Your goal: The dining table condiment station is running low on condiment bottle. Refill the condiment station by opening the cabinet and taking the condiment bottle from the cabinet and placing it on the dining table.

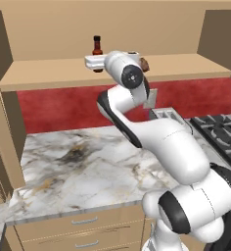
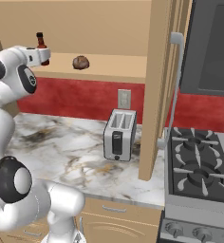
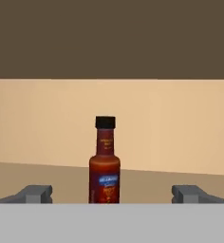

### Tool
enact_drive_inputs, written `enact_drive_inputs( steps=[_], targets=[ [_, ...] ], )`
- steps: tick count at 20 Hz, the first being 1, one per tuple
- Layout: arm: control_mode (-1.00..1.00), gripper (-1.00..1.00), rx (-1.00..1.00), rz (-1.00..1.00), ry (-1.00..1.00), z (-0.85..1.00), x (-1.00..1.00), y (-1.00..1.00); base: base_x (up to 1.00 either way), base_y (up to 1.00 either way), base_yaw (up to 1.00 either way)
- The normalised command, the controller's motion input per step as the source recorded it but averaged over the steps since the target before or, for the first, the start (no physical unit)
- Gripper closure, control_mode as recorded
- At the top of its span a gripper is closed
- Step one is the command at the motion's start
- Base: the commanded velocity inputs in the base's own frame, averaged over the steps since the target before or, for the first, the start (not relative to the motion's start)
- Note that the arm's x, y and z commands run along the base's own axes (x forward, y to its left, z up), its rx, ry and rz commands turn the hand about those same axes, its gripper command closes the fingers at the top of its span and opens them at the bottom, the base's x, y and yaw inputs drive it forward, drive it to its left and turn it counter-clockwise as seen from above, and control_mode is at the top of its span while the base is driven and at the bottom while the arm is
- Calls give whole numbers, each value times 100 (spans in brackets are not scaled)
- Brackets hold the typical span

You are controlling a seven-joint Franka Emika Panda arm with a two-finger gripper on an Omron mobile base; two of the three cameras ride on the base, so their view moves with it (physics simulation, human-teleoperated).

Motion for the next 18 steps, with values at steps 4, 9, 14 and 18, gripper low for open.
enact_drive_inputs(
  steps=[4,9,14,18],
  targets=[
    [-100,-100,0,0,0,0,37,1,0,0,0],
    [-100,-100,0,0,0,0,35,2,0,0,0],
    [-100,-100,-1,0,0,-1,32,19,0,0,0],
    [-100,-100,-1,0,0,-1,26,12,0,0,0]
  ],
)
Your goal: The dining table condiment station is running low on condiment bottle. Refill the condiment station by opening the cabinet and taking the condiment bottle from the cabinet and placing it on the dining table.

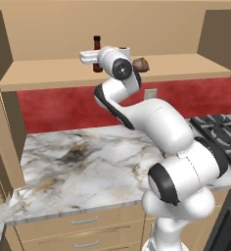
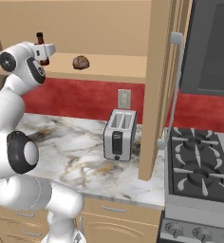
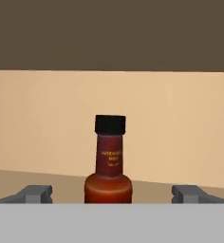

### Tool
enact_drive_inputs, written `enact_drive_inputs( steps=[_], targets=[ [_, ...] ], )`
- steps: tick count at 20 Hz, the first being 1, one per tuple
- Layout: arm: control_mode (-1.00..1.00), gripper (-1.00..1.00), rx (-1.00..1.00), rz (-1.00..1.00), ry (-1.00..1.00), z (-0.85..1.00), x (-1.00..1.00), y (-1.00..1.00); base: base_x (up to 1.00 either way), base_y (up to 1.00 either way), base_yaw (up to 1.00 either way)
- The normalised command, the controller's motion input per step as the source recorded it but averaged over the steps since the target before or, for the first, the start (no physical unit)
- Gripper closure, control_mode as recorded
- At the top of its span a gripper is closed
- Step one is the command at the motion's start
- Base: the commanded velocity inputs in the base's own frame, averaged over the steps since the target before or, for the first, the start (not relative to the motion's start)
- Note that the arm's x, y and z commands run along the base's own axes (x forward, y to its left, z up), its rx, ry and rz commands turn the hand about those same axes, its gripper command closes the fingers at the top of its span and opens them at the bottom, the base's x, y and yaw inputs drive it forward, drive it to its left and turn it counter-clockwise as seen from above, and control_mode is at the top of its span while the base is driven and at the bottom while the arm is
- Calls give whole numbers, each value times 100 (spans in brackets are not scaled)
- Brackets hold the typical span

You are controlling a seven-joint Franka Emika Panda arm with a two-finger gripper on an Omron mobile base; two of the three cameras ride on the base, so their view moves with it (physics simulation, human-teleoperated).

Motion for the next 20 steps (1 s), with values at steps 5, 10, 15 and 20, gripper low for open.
enact_drive_inputs(
  steps=[5,10,15,20],
  targets=[
    [-100,-100,0,0,0,-1,24,2,0,0,0],
    [-100,-100,-1,0,0,-3,23,3,0,0,0],
    [-100,-100,-3,0,0,-8,24,9,0,0,0],
    [-100,-100,-2,0,0,-11,16,7,0,0,0]
  ],
)
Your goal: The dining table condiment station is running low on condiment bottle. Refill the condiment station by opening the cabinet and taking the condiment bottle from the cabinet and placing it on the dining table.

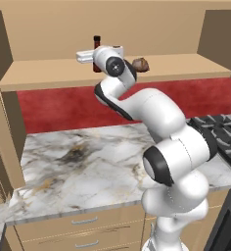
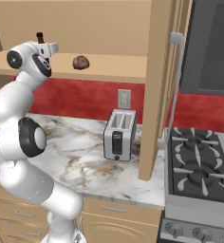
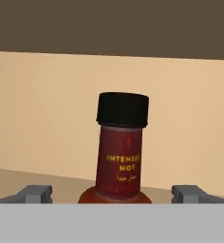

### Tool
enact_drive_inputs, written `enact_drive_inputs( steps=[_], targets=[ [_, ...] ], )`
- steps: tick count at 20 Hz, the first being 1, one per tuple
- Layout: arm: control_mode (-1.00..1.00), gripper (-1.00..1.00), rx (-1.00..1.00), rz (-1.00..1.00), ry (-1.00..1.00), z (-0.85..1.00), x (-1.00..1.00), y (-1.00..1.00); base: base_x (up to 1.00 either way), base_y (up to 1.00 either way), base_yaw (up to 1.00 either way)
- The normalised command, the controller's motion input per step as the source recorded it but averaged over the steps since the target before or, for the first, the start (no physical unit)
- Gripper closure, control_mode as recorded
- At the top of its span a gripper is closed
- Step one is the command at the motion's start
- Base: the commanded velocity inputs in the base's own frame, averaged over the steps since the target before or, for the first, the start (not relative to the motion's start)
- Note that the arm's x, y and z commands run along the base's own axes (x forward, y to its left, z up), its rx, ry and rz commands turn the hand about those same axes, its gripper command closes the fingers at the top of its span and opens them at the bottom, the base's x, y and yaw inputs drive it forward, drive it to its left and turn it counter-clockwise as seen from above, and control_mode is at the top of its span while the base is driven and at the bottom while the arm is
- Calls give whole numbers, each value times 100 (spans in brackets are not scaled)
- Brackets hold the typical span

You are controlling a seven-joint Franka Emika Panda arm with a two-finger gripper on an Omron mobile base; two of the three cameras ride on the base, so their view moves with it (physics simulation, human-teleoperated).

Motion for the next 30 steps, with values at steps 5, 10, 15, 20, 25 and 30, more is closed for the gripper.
enact_drive_inputs(
  steps=[5,10,15,20,25,30],
  targets=[
    [-100,100,-3,0,0,-13,6,6,0,0,0],
    [-100,100,-2,0,0,-4,7,2,0,0,0],
    [-100,100,0,0,0,0,12,0,0,0,0],
    [-100,100,0,0,0,0,8,0,0,0,0],
    [-100,100,0,0,0,0,2,1,0,0,0],
    [-100,100,0,0,0,0,0,0,0,0,0]
  ],
)
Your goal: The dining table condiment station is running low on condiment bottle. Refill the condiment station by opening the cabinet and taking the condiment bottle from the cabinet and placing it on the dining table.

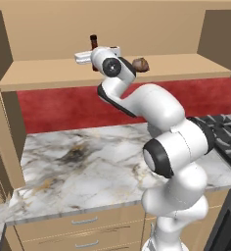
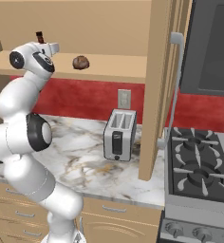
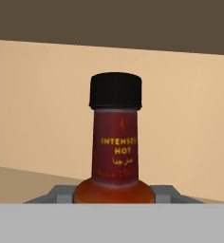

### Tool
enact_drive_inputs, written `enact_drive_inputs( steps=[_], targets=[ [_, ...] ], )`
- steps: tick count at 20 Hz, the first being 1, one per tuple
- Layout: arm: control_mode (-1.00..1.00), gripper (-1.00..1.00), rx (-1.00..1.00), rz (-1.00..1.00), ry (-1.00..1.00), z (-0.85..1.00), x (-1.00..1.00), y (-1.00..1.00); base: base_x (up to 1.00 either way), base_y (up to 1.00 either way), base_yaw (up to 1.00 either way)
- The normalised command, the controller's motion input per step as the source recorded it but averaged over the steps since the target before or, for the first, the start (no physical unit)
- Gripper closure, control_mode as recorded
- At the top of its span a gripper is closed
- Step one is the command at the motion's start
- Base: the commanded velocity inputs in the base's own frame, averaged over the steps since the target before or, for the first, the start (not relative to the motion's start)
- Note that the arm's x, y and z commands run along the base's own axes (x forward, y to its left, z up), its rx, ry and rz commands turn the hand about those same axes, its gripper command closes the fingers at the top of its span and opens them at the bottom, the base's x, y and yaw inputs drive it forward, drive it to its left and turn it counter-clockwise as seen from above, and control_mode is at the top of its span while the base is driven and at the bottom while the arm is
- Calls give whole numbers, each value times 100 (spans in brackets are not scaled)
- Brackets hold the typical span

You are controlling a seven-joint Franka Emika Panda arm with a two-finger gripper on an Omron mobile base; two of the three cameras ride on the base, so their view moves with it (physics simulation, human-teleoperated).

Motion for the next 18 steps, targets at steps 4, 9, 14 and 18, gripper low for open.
enact_drive_inputs(
  steps=[4,9,14,18],
  targets=[
    [-100,100,0,0,-2,0,-22,0,0,0,0],
    [-100,100,1,2,-8,0,-85,0,0,0,0],
    [-100,100,0,4,-1,5,-95,1,0,0,0],
    [-100,100,0,4,1,37,-94,0,0,0,0]
  ],
)
